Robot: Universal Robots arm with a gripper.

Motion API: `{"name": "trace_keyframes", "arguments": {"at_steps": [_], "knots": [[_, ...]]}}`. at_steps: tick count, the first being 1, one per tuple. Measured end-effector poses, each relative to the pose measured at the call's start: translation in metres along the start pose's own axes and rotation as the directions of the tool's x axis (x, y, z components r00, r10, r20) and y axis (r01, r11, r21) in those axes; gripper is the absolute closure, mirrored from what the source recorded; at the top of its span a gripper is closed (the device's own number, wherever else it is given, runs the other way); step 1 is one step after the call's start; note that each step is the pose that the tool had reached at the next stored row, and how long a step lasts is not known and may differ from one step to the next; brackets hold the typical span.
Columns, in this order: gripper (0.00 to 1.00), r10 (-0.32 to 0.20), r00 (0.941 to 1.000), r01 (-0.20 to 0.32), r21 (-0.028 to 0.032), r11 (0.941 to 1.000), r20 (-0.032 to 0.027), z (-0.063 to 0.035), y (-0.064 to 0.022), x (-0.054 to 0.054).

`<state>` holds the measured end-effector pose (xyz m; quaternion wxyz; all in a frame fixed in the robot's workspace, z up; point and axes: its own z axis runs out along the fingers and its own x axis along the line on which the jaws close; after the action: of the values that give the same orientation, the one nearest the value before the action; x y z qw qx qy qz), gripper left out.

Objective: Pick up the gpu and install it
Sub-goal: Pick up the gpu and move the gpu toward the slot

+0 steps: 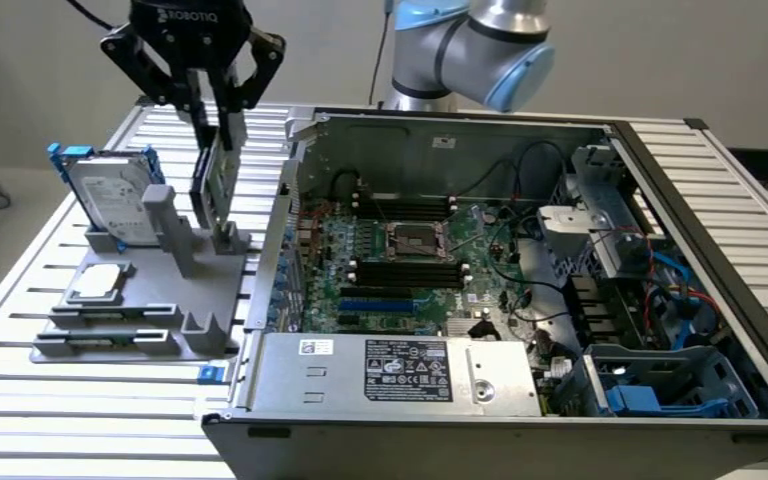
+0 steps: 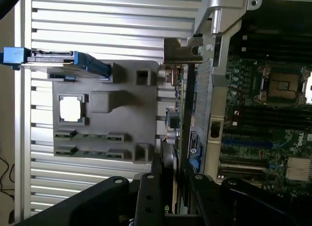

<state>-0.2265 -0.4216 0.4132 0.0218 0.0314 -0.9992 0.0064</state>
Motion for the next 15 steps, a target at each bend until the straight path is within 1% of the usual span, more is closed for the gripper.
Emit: {"name": "trace_keyframes", "arguments": {"at_steps": [4,11,15], "knots": [[0.74,0.000,1.0000,0.000,-0.0028,1.0000,0.0002,-0.0031,-0.0030,-0.018],[0.74,-0.001,1.0000,0.001,-0.0132,0.9999,0.0008,-0.0086,-0.0096,-0.049],[0.74,-0.001,1.0000,0.001,-0.0141,0.9999,0.0009,-0.0094,-0.0124,-0.067]]}}
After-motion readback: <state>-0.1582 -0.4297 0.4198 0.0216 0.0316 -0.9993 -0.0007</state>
